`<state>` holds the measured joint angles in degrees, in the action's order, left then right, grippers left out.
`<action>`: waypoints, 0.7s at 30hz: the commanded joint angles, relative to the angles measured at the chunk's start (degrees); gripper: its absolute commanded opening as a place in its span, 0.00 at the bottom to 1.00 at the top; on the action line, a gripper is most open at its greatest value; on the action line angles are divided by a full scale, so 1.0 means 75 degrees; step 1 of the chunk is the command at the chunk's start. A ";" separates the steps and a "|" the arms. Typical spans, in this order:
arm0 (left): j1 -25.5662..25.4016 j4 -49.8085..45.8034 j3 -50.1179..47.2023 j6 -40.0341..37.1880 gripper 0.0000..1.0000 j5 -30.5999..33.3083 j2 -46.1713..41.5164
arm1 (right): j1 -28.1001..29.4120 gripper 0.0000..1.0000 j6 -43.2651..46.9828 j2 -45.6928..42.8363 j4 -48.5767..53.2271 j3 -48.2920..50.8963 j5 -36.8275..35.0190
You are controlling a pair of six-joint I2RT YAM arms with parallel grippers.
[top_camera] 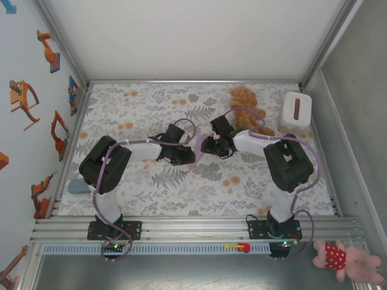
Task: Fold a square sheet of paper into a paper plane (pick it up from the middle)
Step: Fold the wing for the fifth time at the center of the table.
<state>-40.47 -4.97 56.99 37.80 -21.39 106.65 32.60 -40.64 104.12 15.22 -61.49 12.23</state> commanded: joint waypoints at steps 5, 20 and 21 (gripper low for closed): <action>-0.0053 -0.0738 -0.0040 -0.0188 0.15 0.0345 0.0440 | 0.0020 0.46 -0.0098 -0.1170 -0.0614 0.0621 0.0190; -0.0037 -0.0837 0.0004 -0.0175 0.15 0.0322 0.0467 | 0.0079 0.13 -0.0088 0.0375 -0.1429 -0.0271 0.1596; -0.0037 -0.0850 0.0017 -0.0175 0.15 0.0325 0.0464 | 0.0075 0.13 -0.0077 0.0429 -0.1426 -0.0304 0.1592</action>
<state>-40.47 -5.82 57.74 37.71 -21.45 107.09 32.73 -41.12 106.37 5.48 -61.82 22.68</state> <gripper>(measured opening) 0.152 0.134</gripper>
